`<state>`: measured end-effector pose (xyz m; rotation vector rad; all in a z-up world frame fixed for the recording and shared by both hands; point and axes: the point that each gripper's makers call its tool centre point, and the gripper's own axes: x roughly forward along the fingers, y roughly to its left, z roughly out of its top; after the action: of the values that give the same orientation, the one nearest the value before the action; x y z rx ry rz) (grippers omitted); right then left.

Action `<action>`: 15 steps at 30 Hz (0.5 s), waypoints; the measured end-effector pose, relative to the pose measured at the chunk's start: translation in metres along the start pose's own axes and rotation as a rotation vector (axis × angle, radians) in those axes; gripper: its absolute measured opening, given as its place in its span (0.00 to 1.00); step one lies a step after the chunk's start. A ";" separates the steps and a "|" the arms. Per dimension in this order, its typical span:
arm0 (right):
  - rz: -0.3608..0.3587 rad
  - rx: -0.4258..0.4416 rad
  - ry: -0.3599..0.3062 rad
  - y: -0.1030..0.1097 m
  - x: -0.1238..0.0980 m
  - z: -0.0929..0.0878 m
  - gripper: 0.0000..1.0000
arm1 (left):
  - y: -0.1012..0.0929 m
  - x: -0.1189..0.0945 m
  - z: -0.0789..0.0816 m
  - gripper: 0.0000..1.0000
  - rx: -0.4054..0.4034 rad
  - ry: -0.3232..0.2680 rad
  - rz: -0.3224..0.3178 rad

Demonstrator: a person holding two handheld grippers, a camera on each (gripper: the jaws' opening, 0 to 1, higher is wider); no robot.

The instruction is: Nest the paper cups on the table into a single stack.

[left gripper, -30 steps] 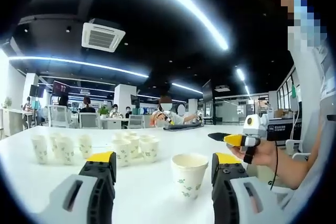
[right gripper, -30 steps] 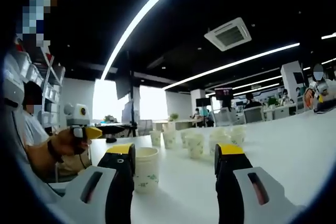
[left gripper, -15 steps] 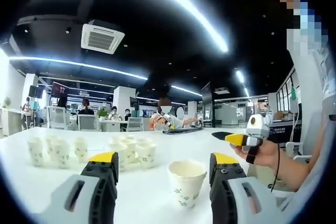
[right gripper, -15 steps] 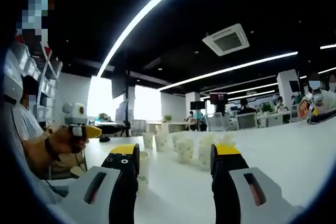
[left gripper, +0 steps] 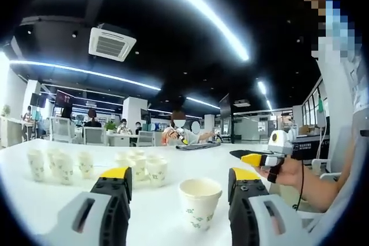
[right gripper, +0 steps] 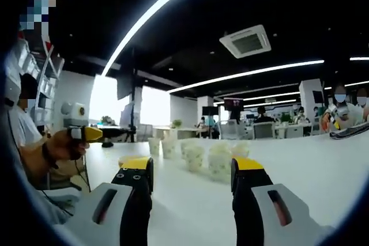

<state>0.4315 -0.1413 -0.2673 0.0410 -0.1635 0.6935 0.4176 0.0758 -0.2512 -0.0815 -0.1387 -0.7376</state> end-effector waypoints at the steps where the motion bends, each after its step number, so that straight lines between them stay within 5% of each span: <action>1: -0.003 0.000 0.003 -0.001 0.001 -0.001 0.57 | 0.000 0.000 -0.001 0.72 0.003 0.004 -0.002; 15: 0.011 -0.056 0.064 -0.005 0.021 -0.008 0.58 | -0.007 -0.001 0.004 0.70 0.021 -0.015 -0.045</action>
<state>0.4521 -0.1313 -0.2717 -0.0354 -0.1215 0.6997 0.4119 0.0720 -0.2468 -0.0641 -0.1631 -0.7803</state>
